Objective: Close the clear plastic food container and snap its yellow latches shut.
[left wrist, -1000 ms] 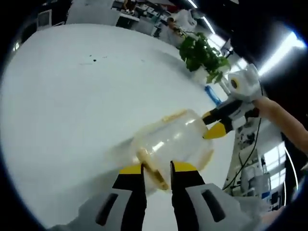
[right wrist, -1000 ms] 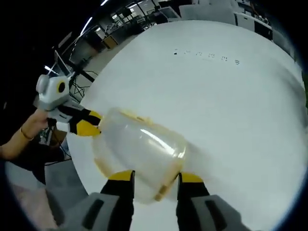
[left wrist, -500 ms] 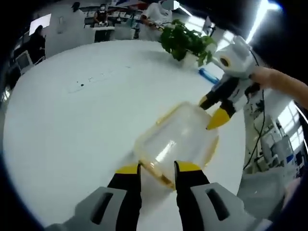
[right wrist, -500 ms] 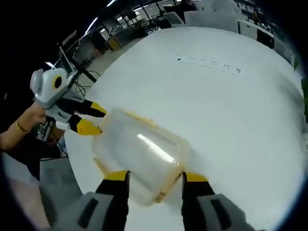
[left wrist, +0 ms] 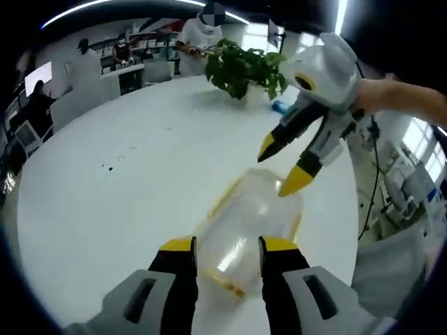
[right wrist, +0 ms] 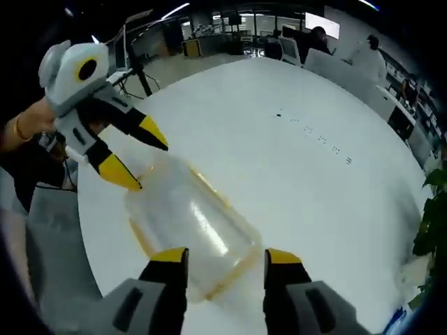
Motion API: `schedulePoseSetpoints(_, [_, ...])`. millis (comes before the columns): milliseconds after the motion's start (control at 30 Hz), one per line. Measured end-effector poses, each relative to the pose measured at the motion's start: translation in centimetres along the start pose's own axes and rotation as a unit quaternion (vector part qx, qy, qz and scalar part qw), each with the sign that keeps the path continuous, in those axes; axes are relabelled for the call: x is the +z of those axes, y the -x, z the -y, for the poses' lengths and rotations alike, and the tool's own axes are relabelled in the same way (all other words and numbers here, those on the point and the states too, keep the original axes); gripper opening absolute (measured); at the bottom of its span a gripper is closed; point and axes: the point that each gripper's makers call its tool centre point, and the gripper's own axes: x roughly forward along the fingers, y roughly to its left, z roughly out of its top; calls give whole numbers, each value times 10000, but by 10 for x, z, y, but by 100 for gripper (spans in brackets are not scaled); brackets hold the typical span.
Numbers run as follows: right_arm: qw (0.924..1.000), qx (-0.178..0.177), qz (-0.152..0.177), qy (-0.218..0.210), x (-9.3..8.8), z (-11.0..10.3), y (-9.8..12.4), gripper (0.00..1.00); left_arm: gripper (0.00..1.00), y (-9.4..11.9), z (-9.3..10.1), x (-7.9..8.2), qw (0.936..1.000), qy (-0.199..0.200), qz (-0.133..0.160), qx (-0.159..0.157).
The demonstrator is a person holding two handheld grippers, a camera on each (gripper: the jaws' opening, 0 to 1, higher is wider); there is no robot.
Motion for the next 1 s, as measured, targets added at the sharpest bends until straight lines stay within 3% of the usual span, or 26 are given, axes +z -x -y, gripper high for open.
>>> schedulePoseSetpoints(133, [9986,198,284,388,17,-12,-1,37,32,-7,3,-3,9997,-243,-50,83])
schedulePoseSetpoints(200, [9976,218,349,565,21,-17,-2,36,31,-10,-3,-7,9988,-377,-159,284])
schedulePoseSetpoints(400, [9962,335,393,698,30,-26,-10,31,30,-16,2,-7,9978,-587,-153,267])
schedulePoseSetpoints(533, [9958,449,250,753,28,-30,-17,24,30,-19,9,-8,9963,-817,-145,239])
schedulePoseSetpoints(667, [9950,529,236,819,30,-33,-21,24,31,-23,17,-9,9964,-836,-89,114])
schedulePoseSetpoints(800, [9940,588,234,898,34,-34,-25,26,33,-26,25,-11,9939,-1098,-100,37])
schedulePoseSetpoints(1000, [9916,719,28,1074,33,-37,-33,34,39,-27,31,-13,9921,-1243,-139,-96])
